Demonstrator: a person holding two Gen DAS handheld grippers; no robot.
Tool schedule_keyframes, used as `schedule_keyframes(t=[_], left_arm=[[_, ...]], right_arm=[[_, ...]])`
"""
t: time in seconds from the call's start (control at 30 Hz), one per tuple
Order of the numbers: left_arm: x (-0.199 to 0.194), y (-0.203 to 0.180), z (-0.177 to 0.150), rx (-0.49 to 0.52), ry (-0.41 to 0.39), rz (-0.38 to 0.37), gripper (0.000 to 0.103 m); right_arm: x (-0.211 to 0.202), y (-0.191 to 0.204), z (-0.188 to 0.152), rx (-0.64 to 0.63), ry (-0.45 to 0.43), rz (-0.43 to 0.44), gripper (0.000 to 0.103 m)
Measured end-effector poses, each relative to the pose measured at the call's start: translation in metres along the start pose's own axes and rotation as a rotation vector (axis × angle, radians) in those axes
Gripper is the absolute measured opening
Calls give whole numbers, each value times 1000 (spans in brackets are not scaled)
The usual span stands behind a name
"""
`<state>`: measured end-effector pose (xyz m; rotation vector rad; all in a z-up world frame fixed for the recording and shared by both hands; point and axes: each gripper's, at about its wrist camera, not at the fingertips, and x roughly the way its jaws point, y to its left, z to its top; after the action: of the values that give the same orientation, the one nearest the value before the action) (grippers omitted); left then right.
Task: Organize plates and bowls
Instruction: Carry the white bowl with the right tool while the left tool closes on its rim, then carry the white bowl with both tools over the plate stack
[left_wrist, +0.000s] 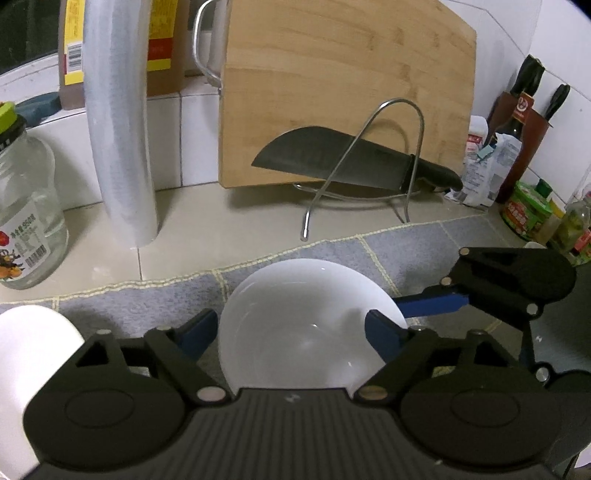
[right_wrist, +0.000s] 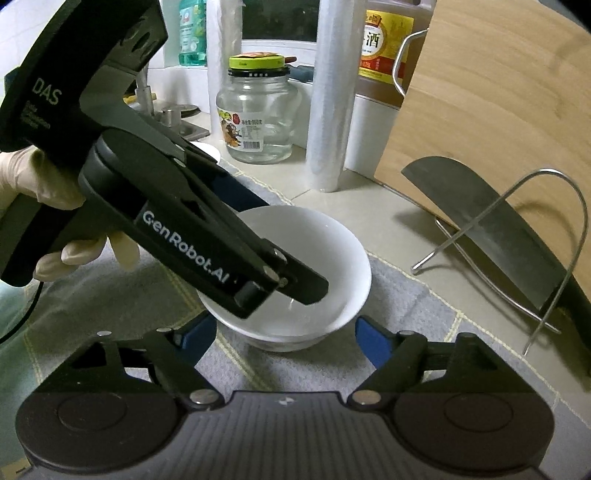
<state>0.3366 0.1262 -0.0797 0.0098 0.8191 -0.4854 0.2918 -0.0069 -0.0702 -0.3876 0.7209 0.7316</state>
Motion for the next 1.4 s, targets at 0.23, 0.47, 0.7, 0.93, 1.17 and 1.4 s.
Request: schedule_keyframes(t=[0.23,0.47,0.7,0.93,1.17,1.4], left_arm=[[2,-2,1,8,-1,-18,85],[0,-1,0,5,-1,-24,85],[-5,-6,-1,13,-8,-29,85],[-19,-15,2,32,-26,-27,85],[-38,-30,5,57,-51,-19,85],[-54,-45,1,76,-71,-14,85]], right_arm=[[0,0,1,-1,-7,7,82],[0,2,2,-8,-1,-1,82],[-4,3,2,-15,9,-3,82],[-16,6,5,-13,0,-4,82],[-35,8,6,3,-21,1,82],[-52,14,1,5,-34,0,82]])
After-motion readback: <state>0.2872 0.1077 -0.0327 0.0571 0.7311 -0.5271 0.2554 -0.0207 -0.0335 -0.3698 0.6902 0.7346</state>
